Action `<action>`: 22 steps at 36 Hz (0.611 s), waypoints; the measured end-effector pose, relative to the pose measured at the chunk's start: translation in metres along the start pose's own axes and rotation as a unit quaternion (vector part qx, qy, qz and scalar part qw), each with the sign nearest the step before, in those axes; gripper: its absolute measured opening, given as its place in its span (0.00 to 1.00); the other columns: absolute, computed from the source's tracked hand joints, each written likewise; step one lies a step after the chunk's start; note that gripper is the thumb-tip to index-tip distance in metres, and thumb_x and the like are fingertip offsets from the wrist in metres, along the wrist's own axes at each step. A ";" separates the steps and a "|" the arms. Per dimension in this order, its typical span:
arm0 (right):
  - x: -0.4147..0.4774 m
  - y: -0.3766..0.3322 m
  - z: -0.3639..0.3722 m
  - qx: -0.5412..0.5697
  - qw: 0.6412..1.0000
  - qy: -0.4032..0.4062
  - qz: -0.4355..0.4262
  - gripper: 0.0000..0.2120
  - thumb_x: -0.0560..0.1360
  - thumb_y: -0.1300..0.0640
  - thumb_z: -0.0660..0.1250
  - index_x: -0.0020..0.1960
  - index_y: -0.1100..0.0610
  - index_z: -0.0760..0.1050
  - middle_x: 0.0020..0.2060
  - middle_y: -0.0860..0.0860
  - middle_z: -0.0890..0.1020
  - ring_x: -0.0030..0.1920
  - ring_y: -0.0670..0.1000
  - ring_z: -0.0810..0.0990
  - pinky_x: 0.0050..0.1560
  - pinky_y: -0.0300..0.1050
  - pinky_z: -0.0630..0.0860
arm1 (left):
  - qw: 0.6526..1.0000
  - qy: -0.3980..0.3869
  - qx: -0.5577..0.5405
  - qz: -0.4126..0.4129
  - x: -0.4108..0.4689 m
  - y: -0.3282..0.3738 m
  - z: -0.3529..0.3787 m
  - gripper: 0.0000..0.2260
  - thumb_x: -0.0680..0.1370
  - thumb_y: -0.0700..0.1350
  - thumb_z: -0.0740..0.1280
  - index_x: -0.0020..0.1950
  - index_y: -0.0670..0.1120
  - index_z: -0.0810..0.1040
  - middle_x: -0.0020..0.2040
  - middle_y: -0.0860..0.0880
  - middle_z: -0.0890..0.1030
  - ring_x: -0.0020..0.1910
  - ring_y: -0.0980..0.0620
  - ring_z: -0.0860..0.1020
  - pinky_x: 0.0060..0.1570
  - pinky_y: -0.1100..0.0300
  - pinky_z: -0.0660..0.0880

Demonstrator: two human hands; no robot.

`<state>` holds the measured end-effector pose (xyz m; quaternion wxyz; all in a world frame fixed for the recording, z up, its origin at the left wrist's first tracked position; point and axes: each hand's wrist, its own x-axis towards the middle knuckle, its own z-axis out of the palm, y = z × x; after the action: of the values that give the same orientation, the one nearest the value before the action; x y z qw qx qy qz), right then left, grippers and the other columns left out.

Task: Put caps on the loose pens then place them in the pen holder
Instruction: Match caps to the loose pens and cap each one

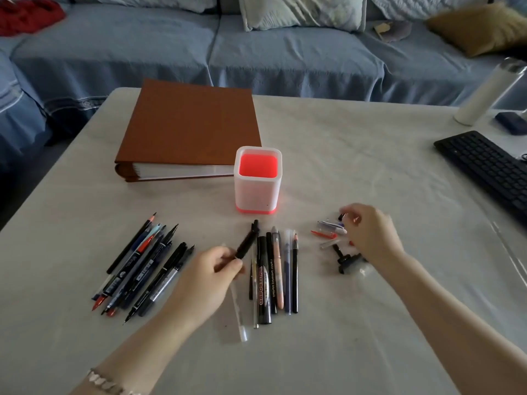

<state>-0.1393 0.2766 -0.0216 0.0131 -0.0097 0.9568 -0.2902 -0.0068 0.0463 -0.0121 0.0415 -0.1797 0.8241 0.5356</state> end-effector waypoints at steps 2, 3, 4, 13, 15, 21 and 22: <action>0.019 0.007 0.002 -0.071 0.997 -0.020 0.010 0.16 0.73 0.64 0.58 0.57 0.55 0.76 0.53 0.57 0.79 0.54 0.59 0.75 0.51 0.50 0.75 | 0.998 0.027 -0.050 -0.007 -0.003 0.002 -0.003 0.05 0.76 0.39 0.64 0.43 0.47 0.79 0.38 0.53 0.84 0.38 0.63 0.80 0.44 0.63 0.73; 0.026 0.010 0.004 -0.122 0.992 -0.042 0.005 0.18 0.72 0.65 0.58 0.59 0.54 0.74 0.56 0.57 0.77 0.59 0.59 0.72 0.54 0.50 0.73 | 0.997 0.042 -0.068 -0.008 -0.004 0.004 -0.004 0.04 0.76 0.40 0.64 0.44 0.46 0.78 0.38 0.53 0.84 0.37 0.65 0.79 0.41 0.65 0.73; 0.031 0.013 0.007 -0.162 0.985 -0.063 -0.008 0.19 0.72 0.66 0.59 0.61 0.54 0.74 0.57 0.56 0.76 0.61 0.58 0.68 0.55 0.50 0.71 | 0.995 0.055 -0.089 -0.008 -0.005 0.005 -0.005 0.04 0.76 0.40 0.64 0.44 0.45 0.78 0.38 0.54 0.85 0.36 0.66 0.79 0.38 0.67 0.74; 0.034 0.017 0.014 -0.258 0.960 -0.047 -0.099 0.14 0.73 0.66 0.59 0.53 0.54 0.78 0.52 0.53 0.78 0.56 0.56 0.73 0.48 0.45 0.67 | 0.924 0.115 -0.359 -0.065 -0.006 0.017 -0.018 0.05 0.76 0.34 0.62 0.44 0.44 0.73 0.35 0.48 0.84 0.36 0.54 0.83 0.34 0.62 0.78; 0.025 0.013 0.011 -0.202 0.974 -0.042 -0.095 0.11 0.75 0.62 0.58 0.55 0.57 0.75 0.53 0.54 0.79 0.57 0.56 0.73 0.51 0.47 0.67 | 0.895 0.115 -0.423 -0.078 -0.005 0.020 -0.019 0.07 0.76 0.32 0.61 0.43 0.43 0.72 0.36 0.45 0.82 0.34 0.53 0.82 0.32 0.63 0.79; -0.036 -0.024 0.002 0.109 0.985 -0.042 -0.129 0.07 0.73 0.63 0.66 0.45 0.51 0.78 0.38 0.46 0.80 0.38 0.36 0.77 0.39 0.25 0.69 | 0.863 0.097 -0.490 -0.082 -0.006 0.020 -0.016 0.08 0.76 0.30 0.59 0.41 0.42 0.69 0.40 0.41 0.80 0.38 0.47 0.83 0.37 0.59 0.81; -0.048 -0.030 0.000 0.143 0.979 -0.047 -0.137 0.11 0.73 0.62 0.67 0.44 0.46 0.77 0.37 0.43 0.80 0.39 0.39 0.77 0.40 0.26 0.69 | 0.861 0.096 -0.494 -0.078 -0.007 0.020 -0.015 0.08 0.76 0.30 0.59 0.41 0.42 0.69 0.39 0.41 0.81 0.38 0.46 0.83 0.39 0.58 0.81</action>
<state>-0.0911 0.2533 -0.0044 0.0193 -0.1522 0.8935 -0.4221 -0.0052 0.0423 0.0137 -0.0907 -0.2911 0.4350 0.8472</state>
